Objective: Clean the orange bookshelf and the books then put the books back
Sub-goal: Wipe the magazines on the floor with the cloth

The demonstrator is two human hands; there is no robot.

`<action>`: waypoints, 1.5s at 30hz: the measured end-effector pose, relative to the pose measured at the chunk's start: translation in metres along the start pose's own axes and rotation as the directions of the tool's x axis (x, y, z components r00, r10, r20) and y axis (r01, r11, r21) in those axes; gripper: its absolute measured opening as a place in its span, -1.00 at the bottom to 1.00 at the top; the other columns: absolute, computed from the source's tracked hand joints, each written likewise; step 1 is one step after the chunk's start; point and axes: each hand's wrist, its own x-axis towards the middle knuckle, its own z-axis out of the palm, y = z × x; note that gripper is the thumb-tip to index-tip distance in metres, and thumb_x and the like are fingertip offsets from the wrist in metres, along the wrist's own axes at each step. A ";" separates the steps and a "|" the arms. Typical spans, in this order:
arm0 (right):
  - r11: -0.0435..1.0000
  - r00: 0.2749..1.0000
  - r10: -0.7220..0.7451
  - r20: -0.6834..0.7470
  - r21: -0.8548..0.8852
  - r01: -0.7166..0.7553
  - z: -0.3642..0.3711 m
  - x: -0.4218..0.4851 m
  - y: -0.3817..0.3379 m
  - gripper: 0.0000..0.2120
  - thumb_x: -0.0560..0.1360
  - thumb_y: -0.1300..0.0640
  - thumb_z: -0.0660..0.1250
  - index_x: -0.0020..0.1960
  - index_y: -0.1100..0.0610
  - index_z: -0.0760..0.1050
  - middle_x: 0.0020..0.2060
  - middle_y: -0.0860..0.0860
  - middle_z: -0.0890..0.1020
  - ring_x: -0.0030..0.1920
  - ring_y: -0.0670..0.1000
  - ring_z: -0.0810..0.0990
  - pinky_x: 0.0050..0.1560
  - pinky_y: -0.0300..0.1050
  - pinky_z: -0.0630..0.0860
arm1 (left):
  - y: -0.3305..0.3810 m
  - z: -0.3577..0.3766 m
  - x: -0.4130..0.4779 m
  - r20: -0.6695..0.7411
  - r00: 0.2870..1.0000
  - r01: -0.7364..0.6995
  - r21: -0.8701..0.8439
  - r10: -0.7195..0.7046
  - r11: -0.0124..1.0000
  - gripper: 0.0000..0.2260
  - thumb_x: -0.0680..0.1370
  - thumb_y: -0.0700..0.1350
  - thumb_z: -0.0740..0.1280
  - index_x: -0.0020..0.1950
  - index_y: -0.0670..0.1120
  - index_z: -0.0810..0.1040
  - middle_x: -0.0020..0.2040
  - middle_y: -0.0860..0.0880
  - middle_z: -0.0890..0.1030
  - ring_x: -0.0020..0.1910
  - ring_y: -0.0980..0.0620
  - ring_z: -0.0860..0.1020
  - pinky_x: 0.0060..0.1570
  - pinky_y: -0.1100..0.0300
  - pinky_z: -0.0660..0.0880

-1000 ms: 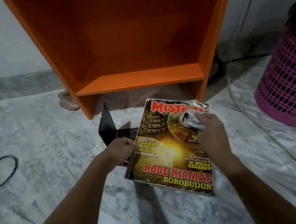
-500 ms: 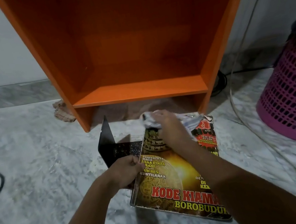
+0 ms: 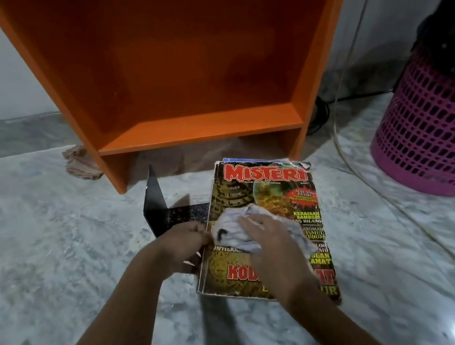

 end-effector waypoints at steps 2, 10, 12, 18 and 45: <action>0.986 0.975 0.162 -0.149 -0.026 -0.168 -0.019 0.004 0.025 -0.39 0.53 0.34 0.20 0.51 -0.07 0.28 0.48 -0.10 0.29 0.42 -0.11 0.25 0.39 -0.17 0.32 | 0.004 -0.001 -0.003 0.015 1.000 0.001 -0.005 0.000 1.000 -0.89 0.63 -0.12 0.26 -0.07 -0.10 0.40 -0.13 -0.13 0.54 -0.26 -0.04 0.49 -0.24 0.13 0.49; 0.939 0.925 -0.345 -0.161 -0.044 0.342 0.008 -0.029 -0.001 -0.45 0.36 0.21 0.21 0.35 0.02 0.42 0.23 0.00 0.55 0.24 -0.01 0.47 0.22 -0.11 0.51 | 0.016 0.001 -0.010 -0.062 0.997 -0.051 -0.075 0.047 0.996 -0.83 0.64 -0.17 0.22 -0.15 -0.10 0.42 -0.28 -0.10 0.48 -0.36 -0.01 0.44 -0.40 0.20 0.39; 0.916 0.919 -0.394 -0.004 -0.084 0.392 0.023 -0.041 0.001 -0.40 0.35 0.19 0.22 0.39 -0.04 0.40 0.28 0.03 0.53 0.26 0.04 0.48 0.23 -0.08 0.49 | 0.015 0.001 -0.010 -0.092 0.994 -0.067 -0.028 0.064 0.997 -0.83 0.64 -0.17 0.23 -0.16 -0.10 0.40 -0.29 -0.10 0.44 -0.37 0.00 0.41 -0.43 0.23 0.38; 0.964 0.903 0.265 -0.338 0.083 -0.252 -0.052 0.003 0.057 -0.55 0.52 0.35 0.23 0.36 0.07 0.47 0.27 0.04 0.50 0.12 0.02 0.52 0.13 0.00 0.55 | 0.011 0.001 -0.013 -0.092 0.992 -0.089 -0.027 0.086 0.996 -0.89 0.65 -0.15 0.21 -0.05 -0.14 0.42 -0.09 -0.17 0.60 -0.15 -0.09 0.59 -0.26 0.11 0.53; 0.975 0.963 0.166 -0.213 0.184 -0.127 -0.026 0.064 0.038 -0.52 0.47 0.32 0.31 0.35 0.01 0.51 0.22 0.03 0.54 0.09 0.03 0.55 0.08 -0.12 0.52 | 0.039 0.031 -0.007 -0.059 0.995 -0.094 -0.168 0.085 0.981 -0.84 0.56 -0.11 0.39 0.12 -0.09 0.60 -0.05 -0.13 0.71 -0.08 -0.15 0.69 0.03 -0.07 0.61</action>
